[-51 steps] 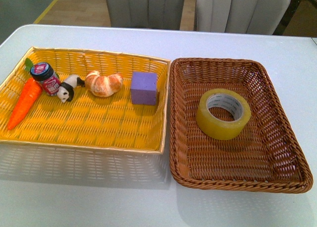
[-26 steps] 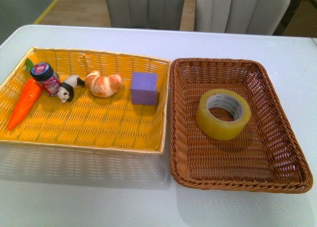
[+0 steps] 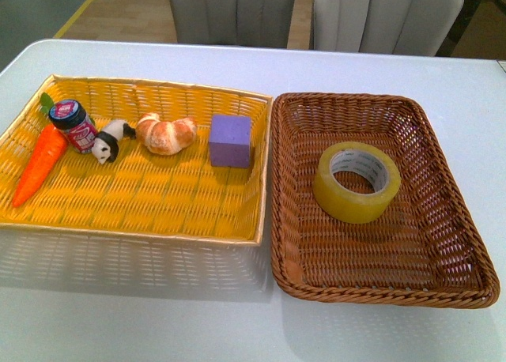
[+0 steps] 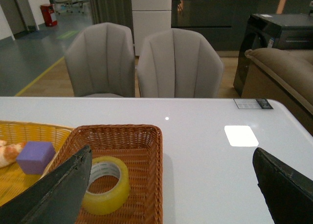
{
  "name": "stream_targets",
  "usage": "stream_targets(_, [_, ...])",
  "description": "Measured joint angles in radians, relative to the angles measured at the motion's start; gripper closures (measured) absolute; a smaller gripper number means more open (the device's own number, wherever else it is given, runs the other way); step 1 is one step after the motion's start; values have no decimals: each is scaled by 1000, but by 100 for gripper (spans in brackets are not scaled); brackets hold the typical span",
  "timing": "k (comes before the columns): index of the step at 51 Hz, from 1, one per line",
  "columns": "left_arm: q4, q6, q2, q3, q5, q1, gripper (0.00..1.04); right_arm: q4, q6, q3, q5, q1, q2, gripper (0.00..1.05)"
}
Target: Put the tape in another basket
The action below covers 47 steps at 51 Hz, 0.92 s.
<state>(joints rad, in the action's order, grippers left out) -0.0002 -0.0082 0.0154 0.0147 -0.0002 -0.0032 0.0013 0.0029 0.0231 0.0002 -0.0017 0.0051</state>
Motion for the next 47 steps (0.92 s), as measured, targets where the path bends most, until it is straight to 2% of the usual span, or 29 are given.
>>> stream_targets(2, [0, 0, 0, 0, 0, 0, 10, 0, 0, 0, 0, 0, 0, 9])
stream_targets(47, [0, 0, 0, 0, 0, 0, 9, 0, 0, 0, 0, 0, 0, 9])
